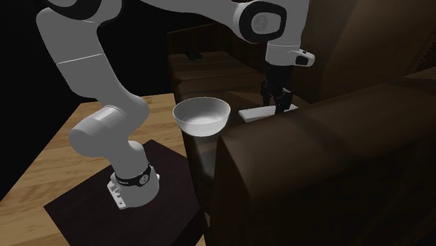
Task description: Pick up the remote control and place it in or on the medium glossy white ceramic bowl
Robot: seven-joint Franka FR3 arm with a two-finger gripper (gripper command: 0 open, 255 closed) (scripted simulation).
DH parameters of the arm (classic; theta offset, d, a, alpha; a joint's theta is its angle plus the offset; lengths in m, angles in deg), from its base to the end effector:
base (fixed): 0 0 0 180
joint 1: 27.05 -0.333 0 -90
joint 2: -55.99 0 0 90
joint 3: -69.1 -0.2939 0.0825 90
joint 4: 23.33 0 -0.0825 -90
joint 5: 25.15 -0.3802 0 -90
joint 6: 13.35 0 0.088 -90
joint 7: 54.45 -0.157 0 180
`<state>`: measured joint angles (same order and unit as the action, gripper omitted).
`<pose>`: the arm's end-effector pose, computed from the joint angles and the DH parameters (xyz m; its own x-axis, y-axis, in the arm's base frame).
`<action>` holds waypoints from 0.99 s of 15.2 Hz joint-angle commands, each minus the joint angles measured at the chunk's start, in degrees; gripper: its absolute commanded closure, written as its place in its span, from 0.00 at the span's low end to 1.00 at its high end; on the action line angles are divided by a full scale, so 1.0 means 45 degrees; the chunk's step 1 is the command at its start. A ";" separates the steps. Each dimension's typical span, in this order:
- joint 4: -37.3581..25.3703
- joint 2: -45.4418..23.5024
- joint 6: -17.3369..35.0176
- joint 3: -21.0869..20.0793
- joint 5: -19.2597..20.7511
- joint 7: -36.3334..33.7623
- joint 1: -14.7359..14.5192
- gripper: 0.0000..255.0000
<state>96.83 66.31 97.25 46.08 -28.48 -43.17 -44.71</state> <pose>0.3769 0.3372 0.4221 0.6367 0.7711 -0.0030 0.7710 -0.6366 0.0154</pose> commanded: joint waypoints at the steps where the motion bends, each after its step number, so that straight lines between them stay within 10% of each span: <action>1: -0.0246 0.0097 -0.0339 0.0023 -0.0029 0.0022 0.0001 1.00; 15: -0.2555 0.0189 -0.2734 0.0132 -0.0010 0.0050 0.0058 1.00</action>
<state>86.08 67.13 85.72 46.65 -28.53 -42.95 -44.46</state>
